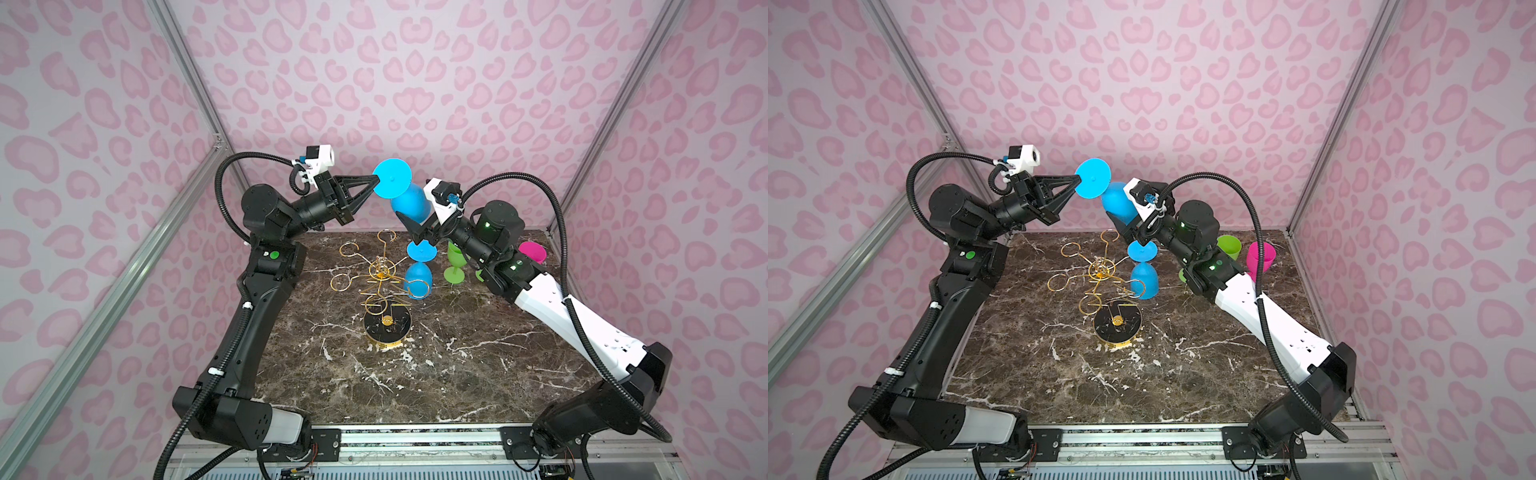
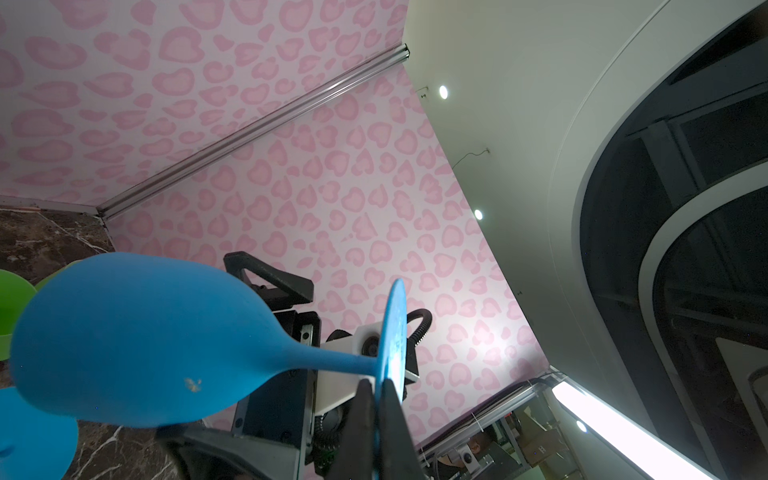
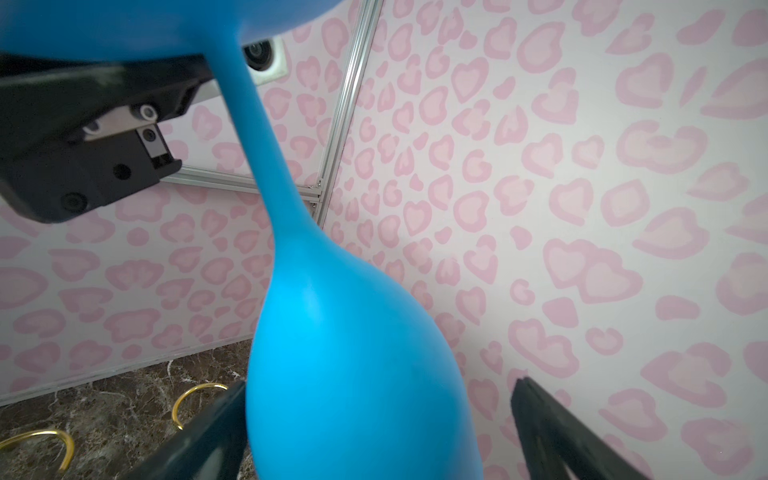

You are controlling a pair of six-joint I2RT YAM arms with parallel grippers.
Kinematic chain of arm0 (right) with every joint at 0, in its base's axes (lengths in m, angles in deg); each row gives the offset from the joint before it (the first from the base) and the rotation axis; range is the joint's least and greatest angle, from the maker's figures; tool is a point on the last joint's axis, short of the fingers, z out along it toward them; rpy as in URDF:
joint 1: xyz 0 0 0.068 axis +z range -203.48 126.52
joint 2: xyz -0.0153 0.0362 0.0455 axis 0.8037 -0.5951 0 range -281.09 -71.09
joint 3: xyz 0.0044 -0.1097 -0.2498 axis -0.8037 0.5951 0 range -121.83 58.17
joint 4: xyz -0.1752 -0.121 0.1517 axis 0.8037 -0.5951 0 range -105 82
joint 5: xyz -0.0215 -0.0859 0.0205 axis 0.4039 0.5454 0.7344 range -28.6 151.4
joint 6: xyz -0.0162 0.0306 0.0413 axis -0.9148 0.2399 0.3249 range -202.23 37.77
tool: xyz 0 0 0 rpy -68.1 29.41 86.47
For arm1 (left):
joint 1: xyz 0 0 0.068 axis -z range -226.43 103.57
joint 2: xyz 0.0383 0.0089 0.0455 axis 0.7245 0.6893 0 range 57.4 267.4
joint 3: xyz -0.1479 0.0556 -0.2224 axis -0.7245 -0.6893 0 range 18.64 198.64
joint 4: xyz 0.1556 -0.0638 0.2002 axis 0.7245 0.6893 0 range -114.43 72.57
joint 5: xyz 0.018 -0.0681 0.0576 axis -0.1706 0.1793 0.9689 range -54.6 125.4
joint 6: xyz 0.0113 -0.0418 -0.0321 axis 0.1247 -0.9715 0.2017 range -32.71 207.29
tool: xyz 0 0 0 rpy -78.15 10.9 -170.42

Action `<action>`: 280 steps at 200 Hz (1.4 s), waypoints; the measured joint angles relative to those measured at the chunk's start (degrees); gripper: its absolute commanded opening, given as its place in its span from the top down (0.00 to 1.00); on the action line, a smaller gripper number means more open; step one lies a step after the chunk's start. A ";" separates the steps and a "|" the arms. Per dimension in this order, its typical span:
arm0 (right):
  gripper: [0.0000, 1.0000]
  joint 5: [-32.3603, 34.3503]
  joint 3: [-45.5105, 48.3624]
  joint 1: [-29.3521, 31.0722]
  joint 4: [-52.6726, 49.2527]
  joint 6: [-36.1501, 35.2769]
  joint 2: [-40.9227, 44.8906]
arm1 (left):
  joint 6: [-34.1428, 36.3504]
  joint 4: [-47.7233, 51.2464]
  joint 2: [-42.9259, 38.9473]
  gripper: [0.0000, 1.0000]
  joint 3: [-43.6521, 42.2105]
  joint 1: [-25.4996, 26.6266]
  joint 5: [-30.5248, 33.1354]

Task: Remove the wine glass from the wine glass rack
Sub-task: 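Raise the blue glass toward the right gripper while the right gripper grasps its stem, then open the left gripper off the base while the right gripper holds the glass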

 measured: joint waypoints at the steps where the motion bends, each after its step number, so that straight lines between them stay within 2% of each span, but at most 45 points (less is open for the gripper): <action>1: 0.02 -0.02 -0.02 0.00 0.04 0.00 -0.04 | -0.07 -0.04 0.00 0.96 -0.02 0.00 0.02; 83: 0.07 -0.09 -2.38 -0.02 1.38 1.22 -3.17 | -1.70 -1.29 0.17 0.96 -0.74 1.07 0.44; 132: 0.14 -0.50 -2.14 -0.02 1.40 1.51 -3.10 | -2.60 -2.08 0.44 0.96 -1.27 1.25 0.81; 197: 0.29 -0.68 -1.60 -0.02 1.36 1.57 -2.32 | -5.18 -4.15 1.55 0.97 -0.42 1.38 0.85; 231: 0.32 -0.63 -1.60 0.07 0.87 1.51 -1.88 | -5.60 -5.11 1.97 0.97 -0.11 1.44 0.61; 236: 0.33 -0.63 -1.60 0.11 0.70 1.51 -1.84 | -5.73 -5.11 2.01 0.94 -0.09 1.44 0.59; 264: 0.33 -0.70 -1.60 0.24 -0.68 1.86 -1.20 | -5.68 -5.46 2.32 0.59 0.31 1.42 0.74; 280: 0.33 -0.70 -1.60 0.24 -1.07 2.49 -0.81 | -5.68 -5.79 2.32 0.42 0.55 1.27 1.03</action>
